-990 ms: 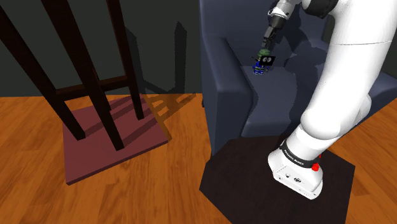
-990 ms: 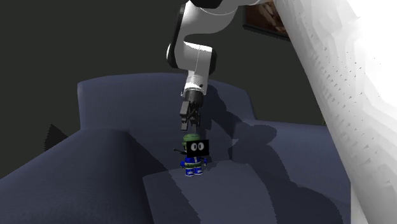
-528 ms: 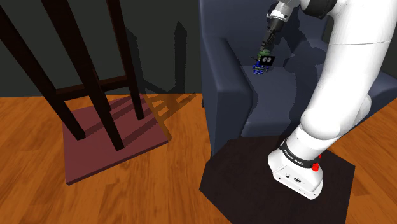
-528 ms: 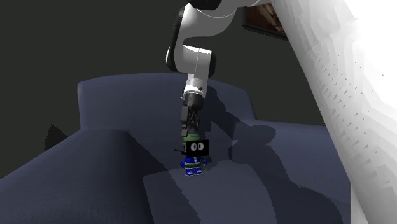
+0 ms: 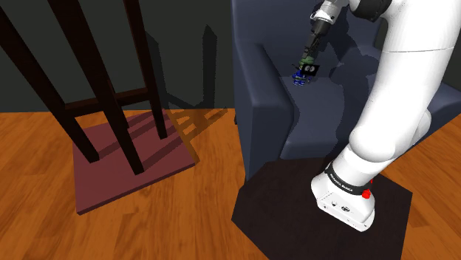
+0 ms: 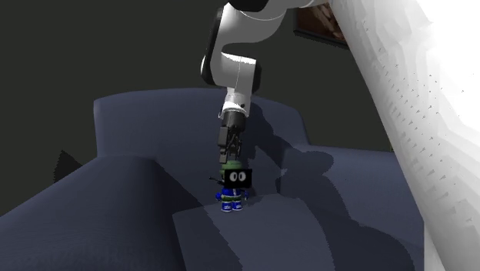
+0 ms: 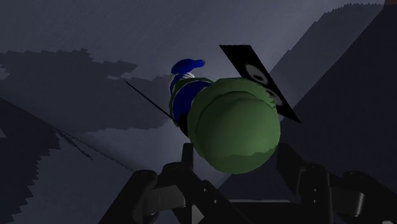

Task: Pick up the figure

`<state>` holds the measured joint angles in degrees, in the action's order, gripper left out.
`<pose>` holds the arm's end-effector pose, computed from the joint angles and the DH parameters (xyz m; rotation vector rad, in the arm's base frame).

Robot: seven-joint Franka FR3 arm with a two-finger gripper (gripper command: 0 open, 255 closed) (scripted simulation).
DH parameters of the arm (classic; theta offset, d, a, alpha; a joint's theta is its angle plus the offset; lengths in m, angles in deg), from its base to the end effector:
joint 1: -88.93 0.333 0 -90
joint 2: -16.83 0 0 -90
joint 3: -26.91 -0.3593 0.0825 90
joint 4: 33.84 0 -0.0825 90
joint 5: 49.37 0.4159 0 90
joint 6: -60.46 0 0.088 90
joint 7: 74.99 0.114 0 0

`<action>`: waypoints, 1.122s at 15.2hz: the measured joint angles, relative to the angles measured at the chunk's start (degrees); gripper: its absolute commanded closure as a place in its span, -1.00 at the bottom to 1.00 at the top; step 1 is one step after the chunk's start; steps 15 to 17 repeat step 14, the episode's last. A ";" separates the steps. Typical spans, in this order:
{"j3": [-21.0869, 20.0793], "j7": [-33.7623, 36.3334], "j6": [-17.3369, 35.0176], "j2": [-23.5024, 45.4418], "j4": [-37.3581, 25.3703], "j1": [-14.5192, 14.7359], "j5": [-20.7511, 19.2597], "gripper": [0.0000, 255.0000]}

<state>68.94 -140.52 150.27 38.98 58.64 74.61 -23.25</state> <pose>0.4484 -0.4799 0.4505 -2.7632 -0.1100 -0.0161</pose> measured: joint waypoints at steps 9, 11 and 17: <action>0.40 1.68 -5.87 -0.91 -5.49 -0.69 -0.73 1.00; 0.48 2.09 -7.41 -1.08 -6.98 -0.91 -0.84 1.00; 0.51 2.63 -9.15 -1.21 -8.74 -1.13 -0.87 1.00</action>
